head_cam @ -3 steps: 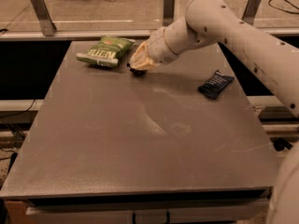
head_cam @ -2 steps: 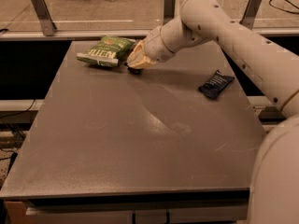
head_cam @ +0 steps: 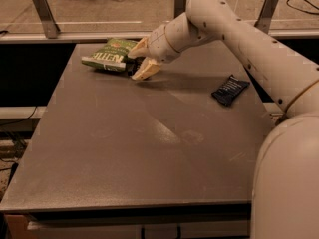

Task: Move rxbar chocolate near green jalapeno chip bag

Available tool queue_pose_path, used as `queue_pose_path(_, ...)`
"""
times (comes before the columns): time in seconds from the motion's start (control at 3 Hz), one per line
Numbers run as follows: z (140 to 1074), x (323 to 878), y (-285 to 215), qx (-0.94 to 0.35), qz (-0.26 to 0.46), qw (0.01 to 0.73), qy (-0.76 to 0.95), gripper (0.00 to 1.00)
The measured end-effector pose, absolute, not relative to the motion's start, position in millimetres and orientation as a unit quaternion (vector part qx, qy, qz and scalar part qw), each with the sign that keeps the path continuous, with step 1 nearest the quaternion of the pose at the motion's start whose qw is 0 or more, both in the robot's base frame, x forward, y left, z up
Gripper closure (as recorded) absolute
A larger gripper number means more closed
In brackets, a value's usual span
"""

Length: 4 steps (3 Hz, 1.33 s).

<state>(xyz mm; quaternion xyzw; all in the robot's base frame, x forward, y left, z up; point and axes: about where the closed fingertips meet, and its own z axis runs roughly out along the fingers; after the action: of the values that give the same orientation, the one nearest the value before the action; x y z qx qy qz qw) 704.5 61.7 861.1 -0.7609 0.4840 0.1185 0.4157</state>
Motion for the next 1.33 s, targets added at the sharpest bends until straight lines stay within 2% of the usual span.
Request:
queue_pose_path(0.33, 865, 704, 66, -0.765, 0.121, 0.416, 0.477, 0.0)
queue_pose_path(0.67, 876, 700, 58, -0.76, 0.123, 0.426, 0.476, 0.0)
queue_pose_path(1.0, 896, 693, 18, -0.728, 0.137, 0.458, 0.492, 0.0)
queue_pose_path(1.33, 935, 675, -51, -0.674, 0.143, 0.513, 0.512, 0.0)
